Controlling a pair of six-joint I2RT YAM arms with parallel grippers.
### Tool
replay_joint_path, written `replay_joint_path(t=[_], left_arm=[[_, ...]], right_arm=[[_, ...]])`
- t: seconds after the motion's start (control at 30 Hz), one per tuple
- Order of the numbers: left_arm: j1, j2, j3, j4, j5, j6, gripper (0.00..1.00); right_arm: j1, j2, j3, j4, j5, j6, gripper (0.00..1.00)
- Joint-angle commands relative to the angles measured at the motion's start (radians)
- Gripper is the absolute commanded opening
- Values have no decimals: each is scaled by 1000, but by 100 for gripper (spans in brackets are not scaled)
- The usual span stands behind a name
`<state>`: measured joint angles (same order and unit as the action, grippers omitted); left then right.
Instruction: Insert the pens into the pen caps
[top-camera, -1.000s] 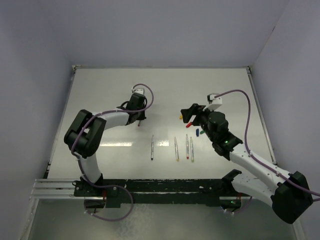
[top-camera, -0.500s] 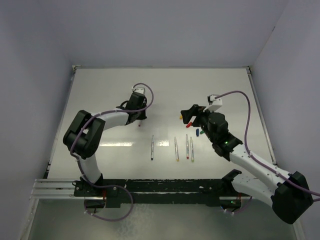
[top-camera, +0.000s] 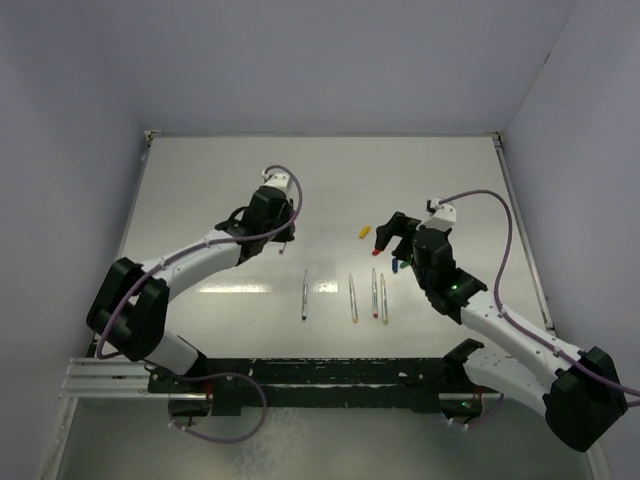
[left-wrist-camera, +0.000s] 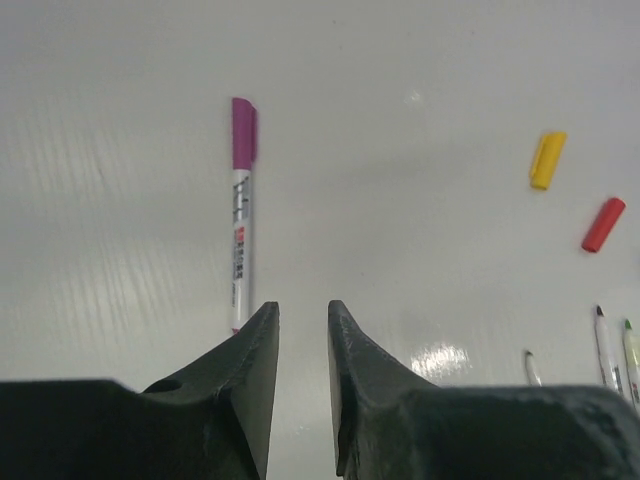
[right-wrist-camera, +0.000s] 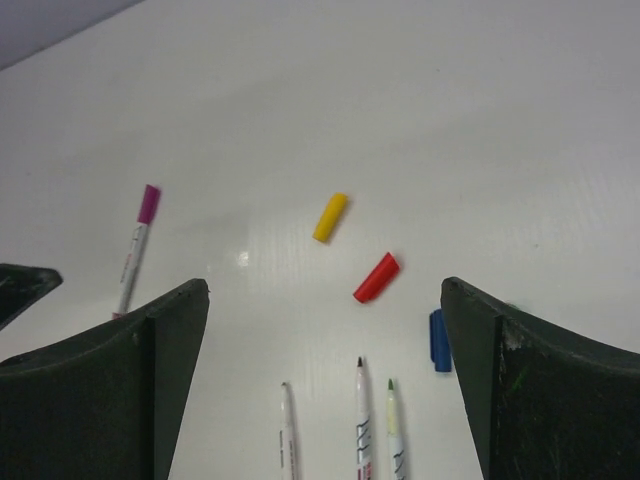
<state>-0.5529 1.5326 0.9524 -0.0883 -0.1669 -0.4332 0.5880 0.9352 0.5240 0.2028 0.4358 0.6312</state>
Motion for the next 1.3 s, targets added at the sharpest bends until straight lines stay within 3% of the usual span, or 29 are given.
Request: replay_joint_path(t=[0.0,0.23,0.47,1.27], left_arm=[[-89,-60,-22,-101,-11,20,30],[-238,-82,-77,-175,-9,-63,37],[-309,-53,-89,-233,-35,-99,38],[-367,61,-77,-298,11,-137,39]], right_arm=[[-19,74,80,-136,95,60,99],[-27,59,53,-154,101,80,86],[-33,-15,21,-196,131,127,86],[-33,-118,-33,-140,50,143,85]])
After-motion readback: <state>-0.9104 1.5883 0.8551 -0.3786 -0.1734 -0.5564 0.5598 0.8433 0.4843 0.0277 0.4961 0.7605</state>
